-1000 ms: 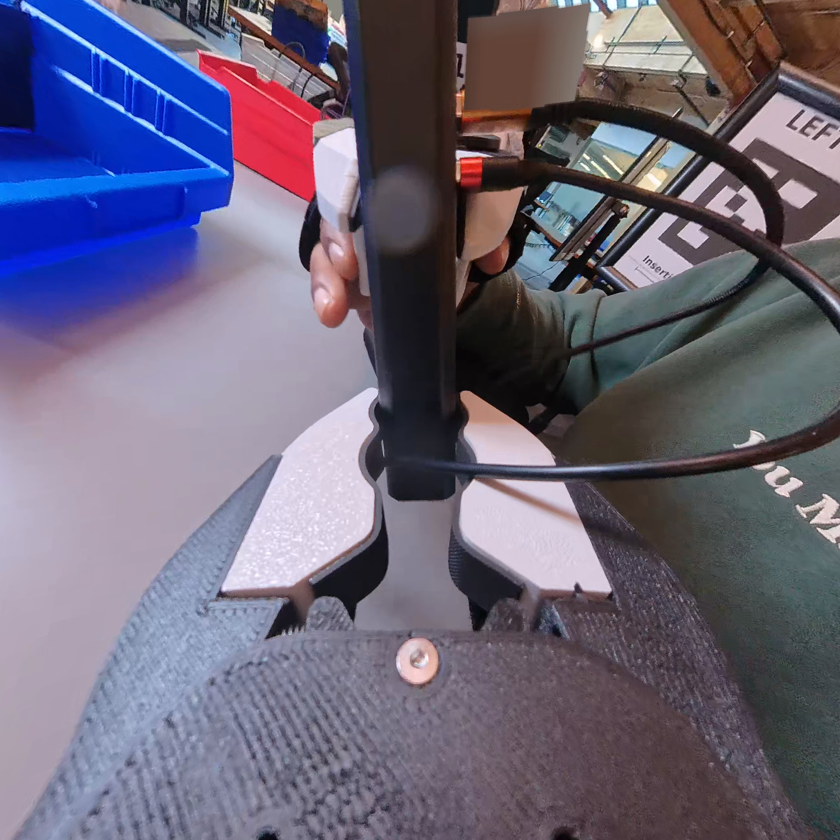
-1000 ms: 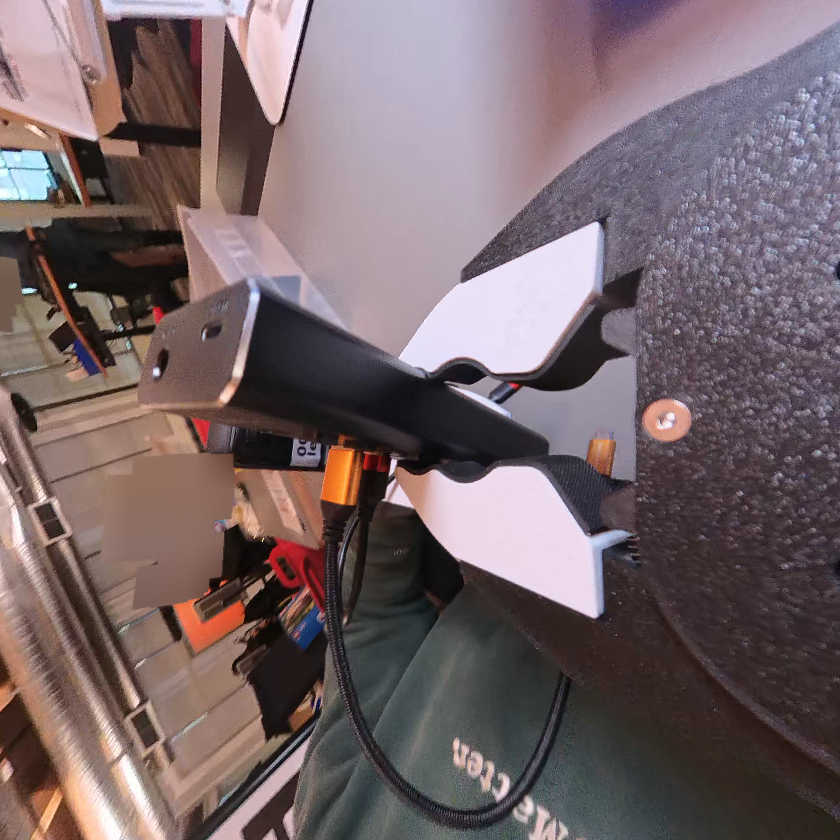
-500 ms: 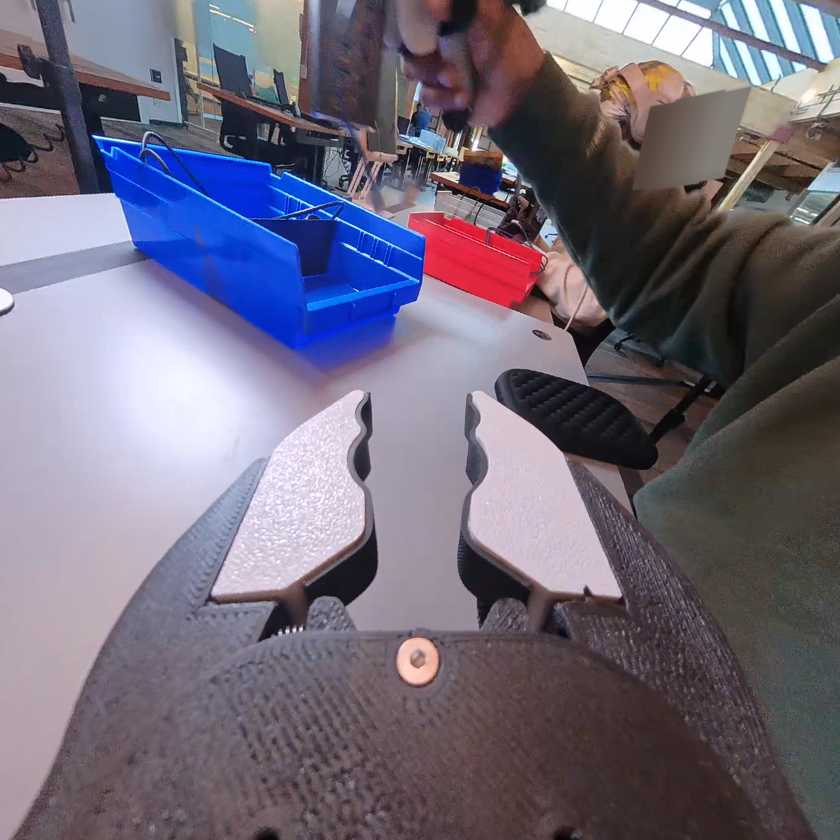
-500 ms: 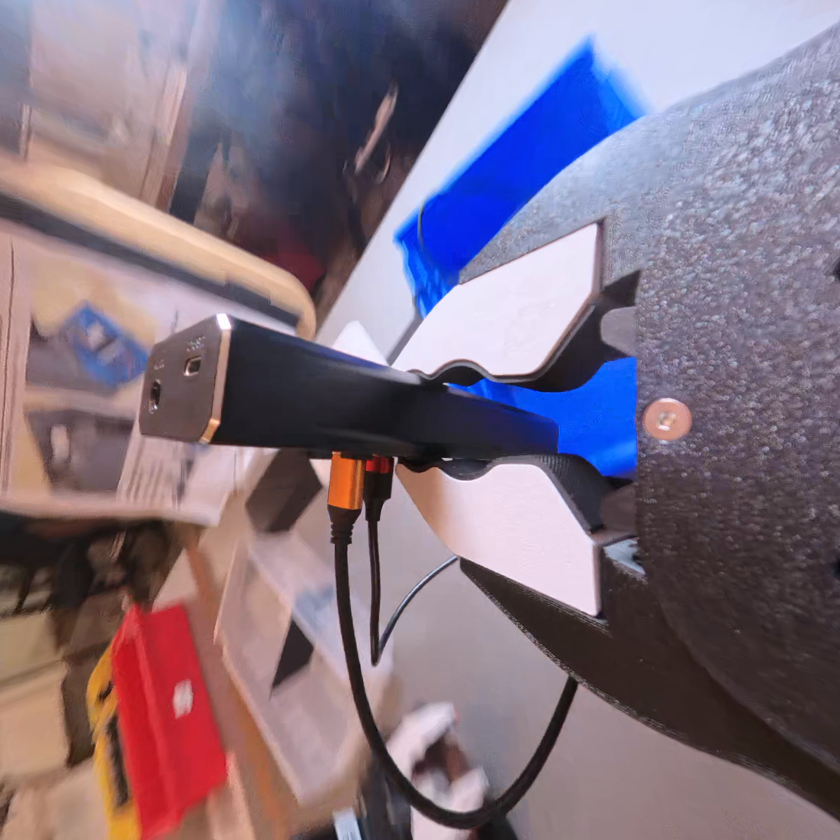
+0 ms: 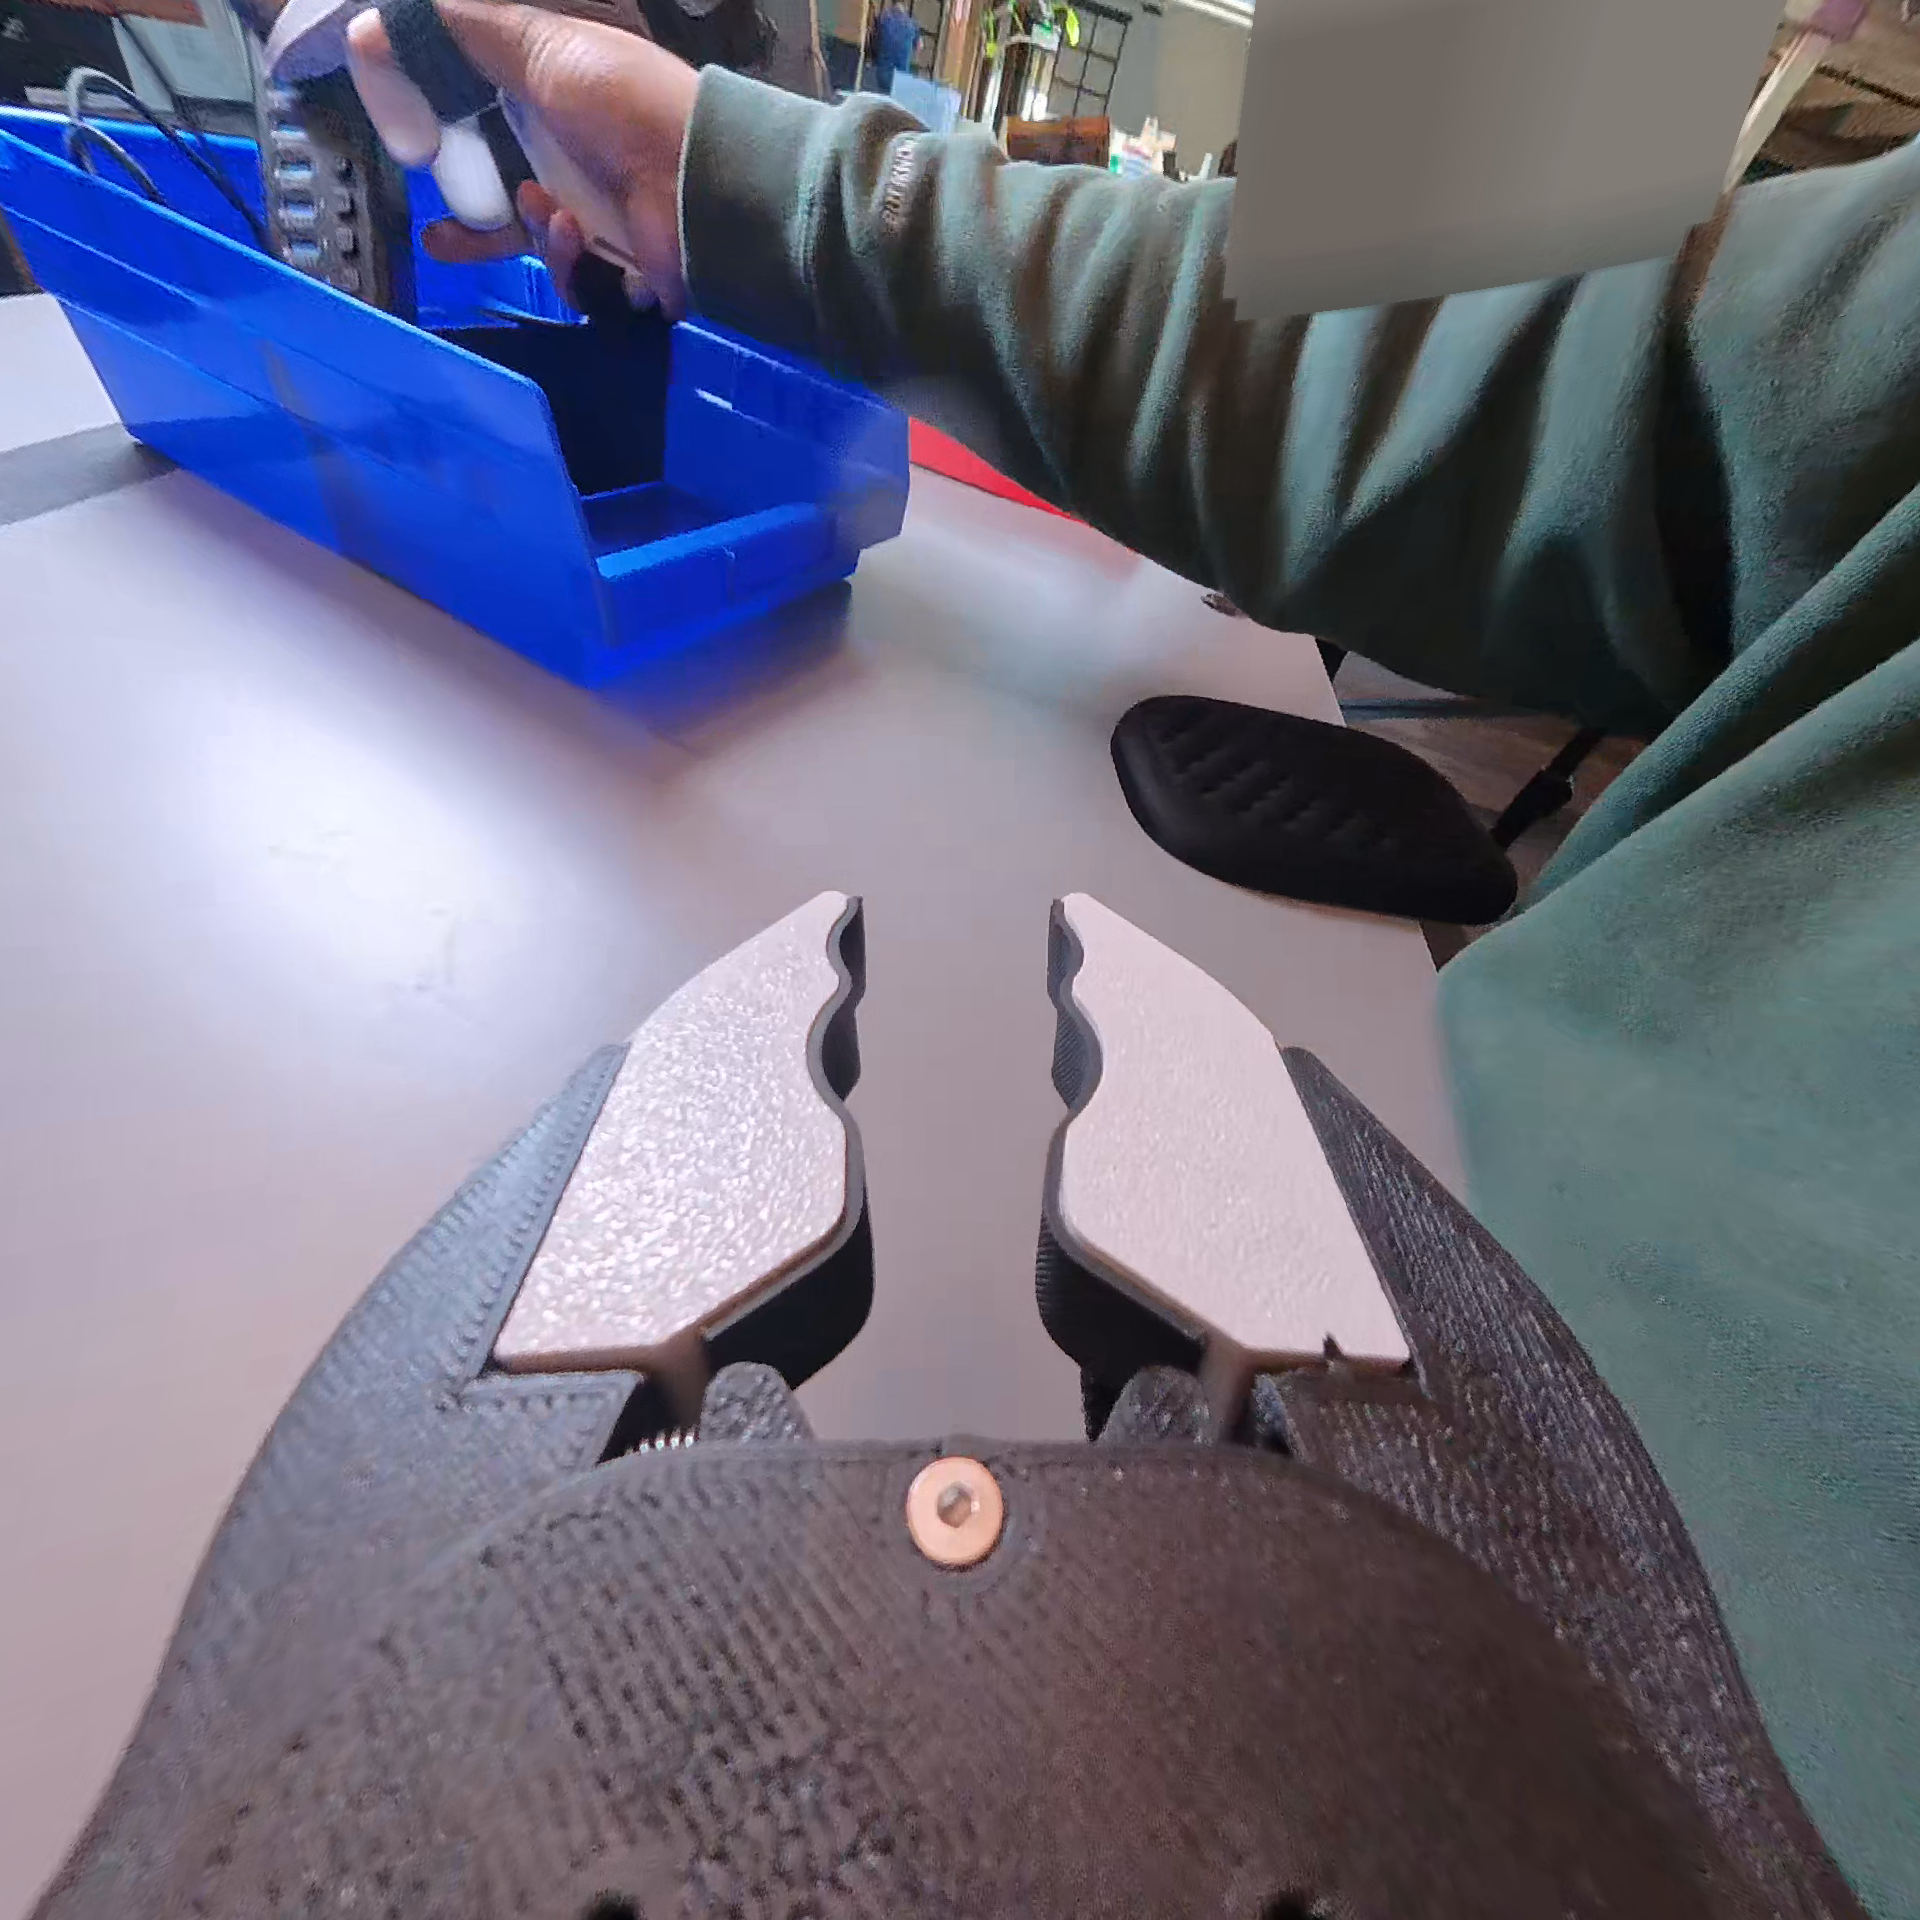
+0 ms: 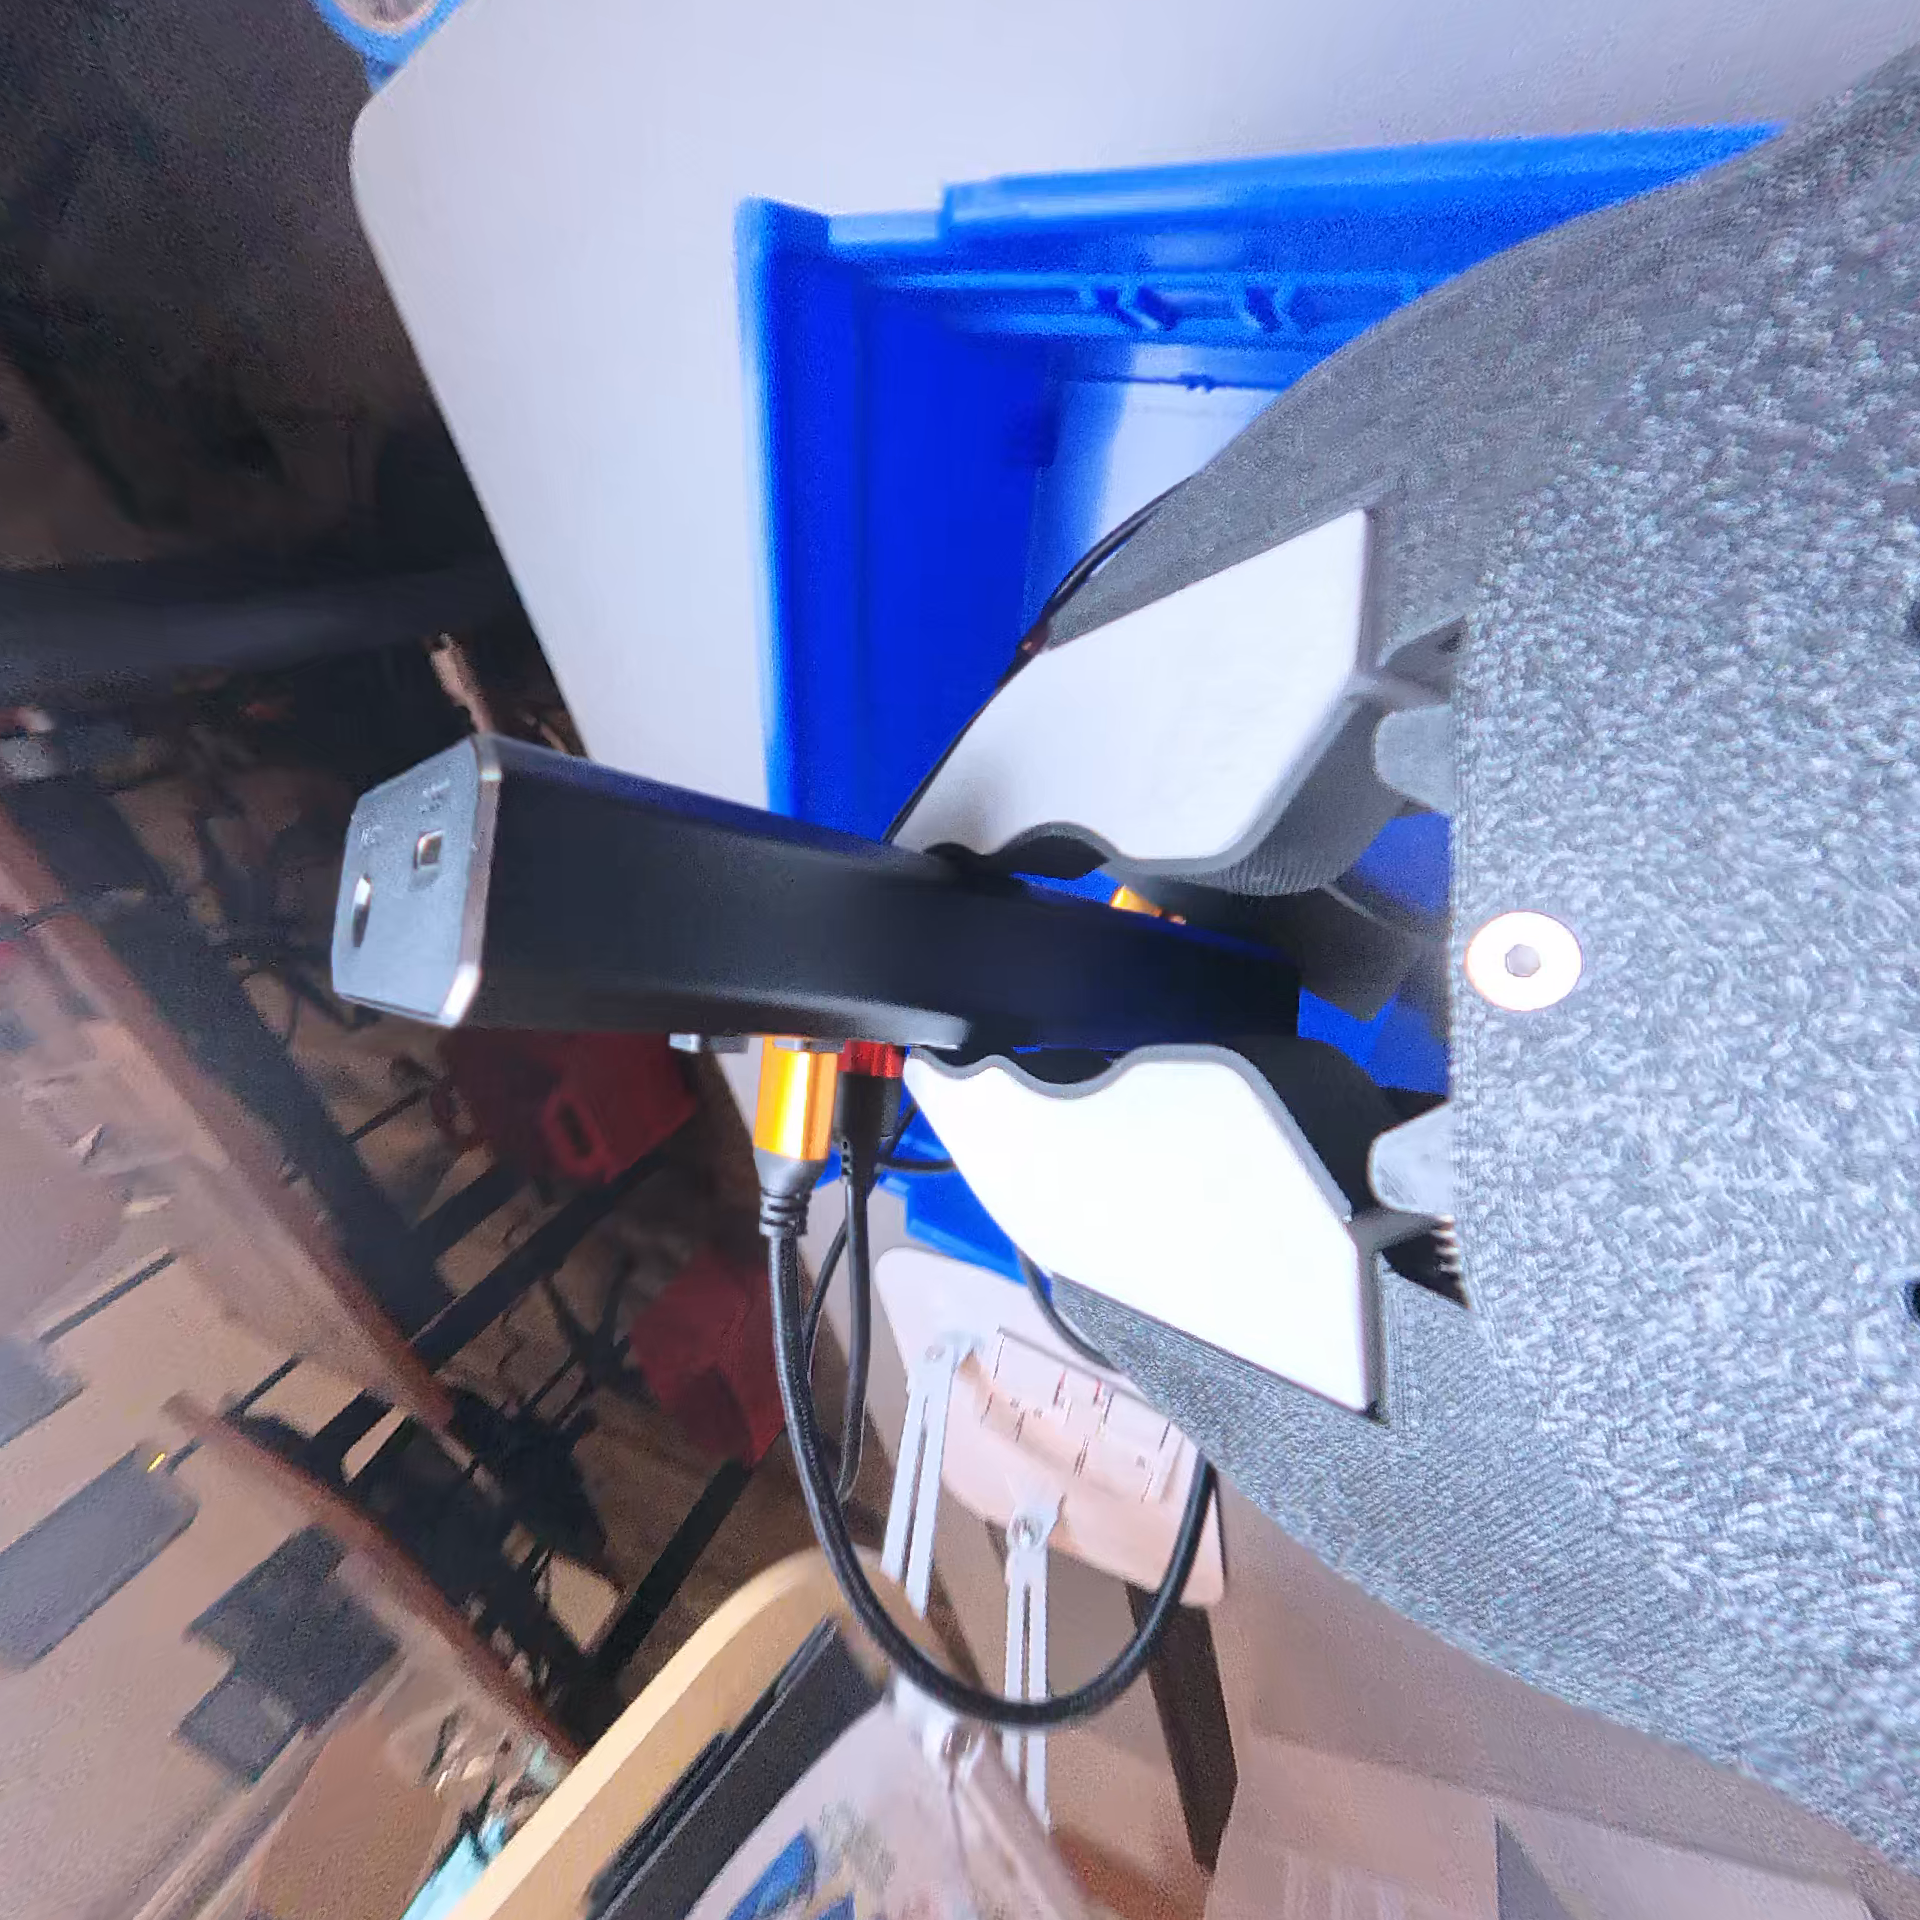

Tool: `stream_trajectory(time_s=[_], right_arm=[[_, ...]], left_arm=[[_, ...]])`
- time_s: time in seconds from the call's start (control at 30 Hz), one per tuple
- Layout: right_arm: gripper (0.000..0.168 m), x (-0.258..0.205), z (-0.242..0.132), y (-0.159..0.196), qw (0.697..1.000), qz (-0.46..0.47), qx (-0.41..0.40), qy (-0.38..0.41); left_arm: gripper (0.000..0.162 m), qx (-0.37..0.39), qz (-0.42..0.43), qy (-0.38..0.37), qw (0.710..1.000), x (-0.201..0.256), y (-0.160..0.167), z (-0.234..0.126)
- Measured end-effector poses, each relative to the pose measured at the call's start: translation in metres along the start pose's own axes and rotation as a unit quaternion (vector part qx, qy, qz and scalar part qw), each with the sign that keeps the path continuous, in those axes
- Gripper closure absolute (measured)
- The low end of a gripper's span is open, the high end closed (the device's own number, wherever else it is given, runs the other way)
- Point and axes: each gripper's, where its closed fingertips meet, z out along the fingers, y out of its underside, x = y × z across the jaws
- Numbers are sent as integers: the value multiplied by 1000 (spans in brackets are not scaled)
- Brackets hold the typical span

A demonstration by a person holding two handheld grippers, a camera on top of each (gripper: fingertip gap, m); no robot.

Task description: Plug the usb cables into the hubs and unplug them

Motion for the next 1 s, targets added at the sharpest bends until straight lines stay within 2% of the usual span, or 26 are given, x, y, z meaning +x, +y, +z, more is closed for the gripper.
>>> stream_trajectory(time_s=[0.13, 0.23, 0.4, 0.5, 0.57, 0.67, 0.77, 0.83, 0.9, 1.0], right_arm=[[135, 12, 5, 24, 998, 15, -51, 46], [103, 18, -9, 13, 994, -18, -69, 81], [105, 35, -54, -30, 979, -129, -46, 154], [107, 16, -75, -36, 967, -220, -53, 116], [107, -9, -90, -22, 951, -294, -71, 59], [108, -41, -118, 32, 899, -416, -136, -20], [111, -65, -145, 104, 818, -529, -213, -80], [117, -80, -155, 148, 771, -577, -245, -116], [115, -83, -158, 185, 729, -606, -289, -133], [107, -66, -144, 209, 694, -628, -334, -115]], left_arm=[[130, -18, 19, 3, 1000, 4, 5, 2], [131, -24, 18, 4, 1000, 5, 7, 3], [132, -22, 29, -1, 999, 7, 5, 2], [132, -19, 38, -12, 999, 5, 1, 0], [133, -9, 50, -31, 998, 1, -6, -7], [138, -6, 78, -72, 994, -11, -21, -26], [144, -18, 131, -154, 979, -34, -36, -59], [138, -45, 148, -215, 964, -54, -38, -84], [128, -102, 149, -275, 944, -75, -29, -110], [116, -205, 133, -331, 911, -97, -2, -150]])
